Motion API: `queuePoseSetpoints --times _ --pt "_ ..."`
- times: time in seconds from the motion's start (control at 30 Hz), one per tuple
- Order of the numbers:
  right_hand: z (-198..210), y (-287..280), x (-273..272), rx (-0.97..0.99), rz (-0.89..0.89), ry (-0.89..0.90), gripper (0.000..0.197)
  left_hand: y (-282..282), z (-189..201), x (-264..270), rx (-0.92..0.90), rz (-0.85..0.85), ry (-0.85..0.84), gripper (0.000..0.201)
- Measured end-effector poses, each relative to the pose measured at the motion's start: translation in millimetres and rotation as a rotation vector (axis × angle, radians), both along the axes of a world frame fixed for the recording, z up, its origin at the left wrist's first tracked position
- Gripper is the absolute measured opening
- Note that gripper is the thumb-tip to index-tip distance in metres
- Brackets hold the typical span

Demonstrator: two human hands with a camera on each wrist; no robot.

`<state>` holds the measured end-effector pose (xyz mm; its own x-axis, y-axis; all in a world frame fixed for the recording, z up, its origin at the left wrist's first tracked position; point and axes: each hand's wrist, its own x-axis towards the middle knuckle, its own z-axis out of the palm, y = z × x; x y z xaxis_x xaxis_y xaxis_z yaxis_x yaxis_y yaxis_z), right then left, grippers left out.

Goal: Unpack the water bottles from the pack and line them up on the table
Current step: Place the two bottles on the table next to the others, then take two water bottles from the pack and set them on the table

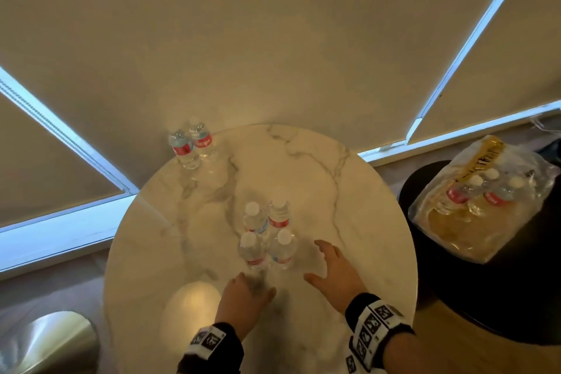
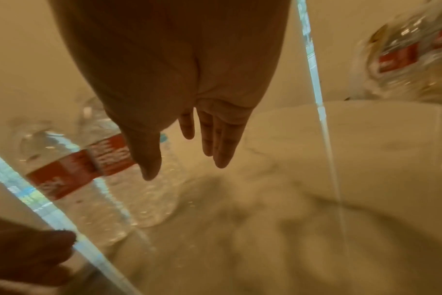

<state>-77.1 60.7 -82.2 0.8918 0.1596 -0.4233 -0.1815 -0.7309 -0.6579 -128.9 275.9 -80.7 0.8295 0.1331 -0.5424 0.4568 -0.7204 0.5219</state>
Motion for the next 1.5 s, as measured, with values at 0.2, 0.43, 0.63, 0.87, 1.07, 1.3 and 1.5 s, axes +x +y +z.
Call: queuePoseSetpoints --times 0.2,0.43,0.63,0.87,1.07,1.3,1.5 --pt "-2 -133 2 -0.009 -0.318 -0.026 0.043 -68 9 13 0.01 -0.169 -0.009 0.03" --pt "-4 -300 80 0.052 -0.874 0.017 0.02 -264 16 118 -0.271 -0.33 -0.131 0.024" --pt "-57 -394 167 0.282 -1.062 0.142 0.051 -415 -26 216 -0.354 -0.429 0.023 0.047" --pt "-84 -441 216 0.141 -0.99 -0.032 0.075 -487 -75 282 -0.43 -0.247 -0.106 0.077" --pt "-81 -435 194 -0.019 -0.99 -0.082 0.056 -503 -61 298 -0.389 -0.331 -0.157 0.073" --pt "-50 -411 157 -0.048 -0.756 -0.107 0.061 -480 -33 263 -0.396 -0.308 -0.188 0.079" --pt "19 -349 109 -0.031 -0.576 -0.231 0.054 -398 14 196 -0.522 -0.21 -0.248 0.063"
